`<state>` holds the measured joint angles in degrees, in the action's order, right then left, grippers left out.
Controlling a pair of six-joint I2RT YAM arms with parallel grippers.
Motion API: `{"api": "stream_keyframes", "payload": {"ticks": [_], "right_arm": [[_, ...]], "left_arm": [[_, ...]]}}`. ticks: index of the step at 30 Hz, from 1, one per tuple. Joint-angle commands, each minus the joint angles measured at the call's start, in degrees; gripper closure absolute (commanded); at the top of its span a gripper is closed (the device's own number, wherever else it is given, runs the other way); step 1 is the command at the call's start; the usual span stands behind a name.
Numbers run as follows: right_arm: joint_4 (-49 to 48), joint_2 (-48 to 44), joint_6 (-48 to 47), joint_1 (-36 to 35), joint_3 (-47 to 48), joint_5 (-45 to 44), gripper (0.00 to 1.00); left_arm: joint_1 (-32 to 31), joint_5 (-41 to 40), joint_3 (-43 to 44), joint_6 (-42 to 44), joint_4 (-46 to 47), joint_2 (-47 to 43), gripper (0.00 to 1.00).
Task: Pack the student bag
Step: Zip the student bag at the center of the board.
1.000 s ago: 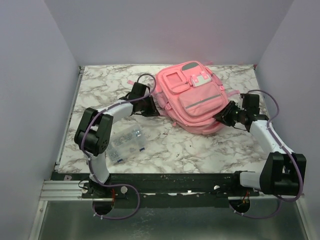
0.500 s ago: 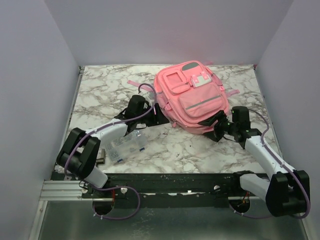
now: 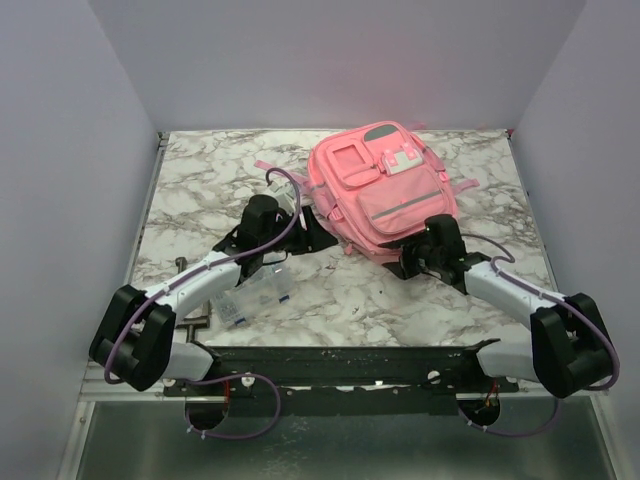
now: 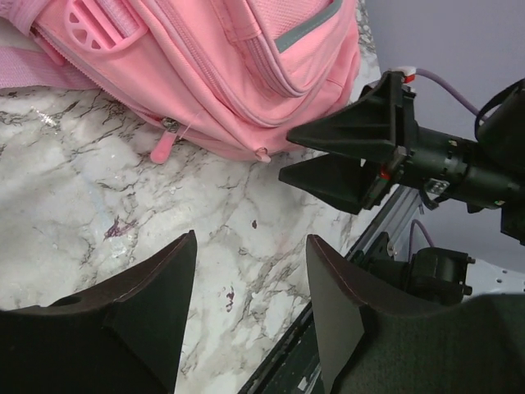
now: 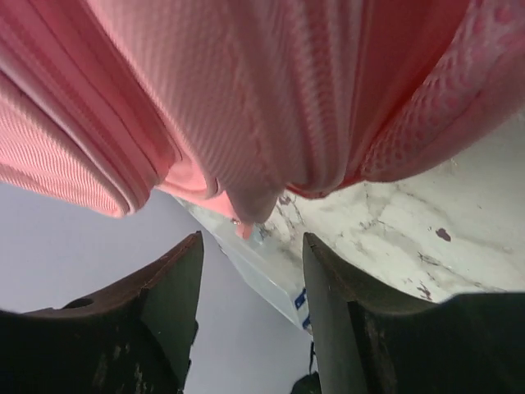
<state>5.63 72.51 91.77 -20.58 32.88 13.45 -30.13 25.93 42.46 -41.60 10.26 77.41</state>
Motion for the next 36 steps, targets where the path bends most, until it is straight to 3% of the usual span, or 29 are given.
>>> {"api": "stream_keyframes", "payload": {"ticks": [1, 7, 12, 17, 23, 36], "right_arm": [[-3.8, 2.8, 7.2, -1.7, 0.9, -10.9, 0.46], [-3.3, 7.6, 7.3, -1.8, 3.1, -18.2, 0.55], [-8.1, 5.5, 2.2, -2.2, 2.3, -19.4, 0.99], [0.1, -1.0, 1.2, -2.1, 6.8, -17.5, 1.00], [0.3, -5.7, 7.2, -2.1, 7.7, -9.8, 1.00], [-0.5, -7.7, 7.2, -2.1, 9.8, -8.7, 1.00]], "left_arm": [[-0.2, 1.6, -1.0, 0.0, 1.5, -2.8, 0.40], [-0.8, -0.5, -2.3, 1.2, 1.5, -3.1, 0.40], [-2.0, -2.9, -2.9, 2.1, 1.5, -2.6, 0.40], [-3.0, -4.6, -1.4, 2.9, 1.9, 1.7, 0.30], [-4.4, -3.1, 2.2, 2.7, 5.1, 8.6, 0.31], [-6.6, -4.7, 9.1, 5.3, 8.0, 18.9, 0.35]]}}
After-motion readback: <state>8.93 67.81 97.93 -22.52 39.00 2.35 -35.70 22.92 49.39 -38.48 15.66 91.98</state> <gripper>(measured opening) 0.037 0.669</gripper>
